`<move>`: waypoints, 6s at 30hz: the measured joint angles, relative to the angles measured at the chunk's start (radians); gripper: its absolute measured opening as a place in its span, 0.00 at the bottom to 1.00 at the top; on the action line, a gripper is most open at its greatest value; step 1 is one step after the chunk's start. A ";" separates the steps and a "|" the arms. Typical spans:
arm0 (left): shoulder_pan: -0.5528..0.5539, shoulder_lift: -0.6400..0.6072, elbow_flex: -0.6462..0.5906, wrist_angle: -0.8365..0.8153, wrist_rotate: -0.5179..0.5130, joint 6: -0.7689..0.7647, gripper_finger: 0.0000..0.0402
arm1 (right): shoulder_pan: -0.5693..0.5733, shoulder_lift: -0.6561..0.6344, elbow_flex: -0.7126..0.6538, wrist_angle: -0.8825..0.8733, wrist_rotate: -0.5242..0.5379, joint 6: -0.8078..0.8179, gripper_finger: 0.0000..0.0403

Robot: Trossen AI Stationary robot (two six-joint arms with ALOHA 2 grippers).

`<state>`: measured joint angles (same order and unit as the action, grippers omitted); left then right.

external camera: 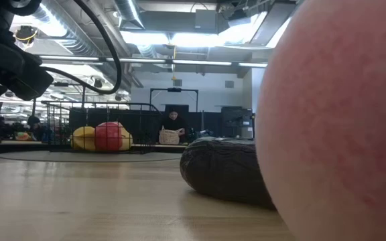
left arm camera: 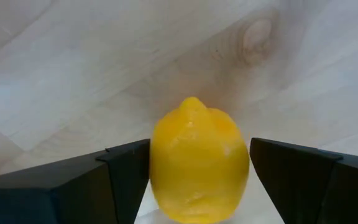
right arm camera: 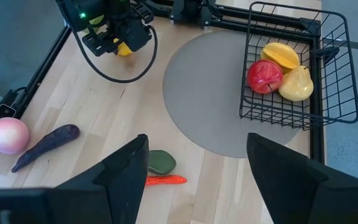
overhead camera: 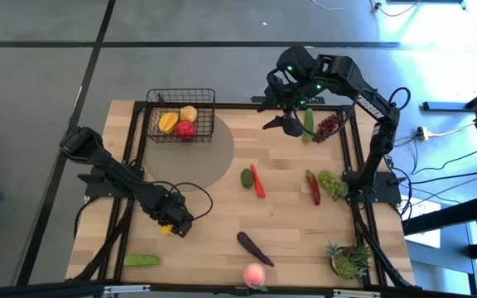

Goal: Build produce basket
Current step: Put the yellow lemon into the black wire basket

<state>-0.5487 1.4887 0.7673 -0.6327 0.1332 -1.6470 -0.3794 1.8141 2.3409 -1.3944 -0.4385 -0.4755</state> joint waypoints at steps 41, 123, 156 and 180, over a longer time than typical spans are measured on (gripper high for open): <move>0.476 -0.301 0.326 -0.321 -0.623 0.500 0.32 | 0.000 0.000 0.000 0.000 0.000 0.000 0.65; 1.403 0.064 0.330 0.226 -0.190 1.390 0.44 | -0.069 0.000 0.000 0.096 0.001 0.047 0.65; 1.396 0.064 0.330 0.188 -0.195 1.395 0.42 | -0.069 0.002 -0.006 0.115 0.131 0.052 0.65; 1.396 0.064 0.330 0.165 -0.192 1.387 0.42 | -0.069 0.002 -0.006 0.119 0.167 0.048 0.65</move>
<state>0.8474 1.5524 1.0969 -0.4679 -0.0584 -0.2604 -0.4484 1.8156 2.3344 -1.2755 -0.2718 -0.4271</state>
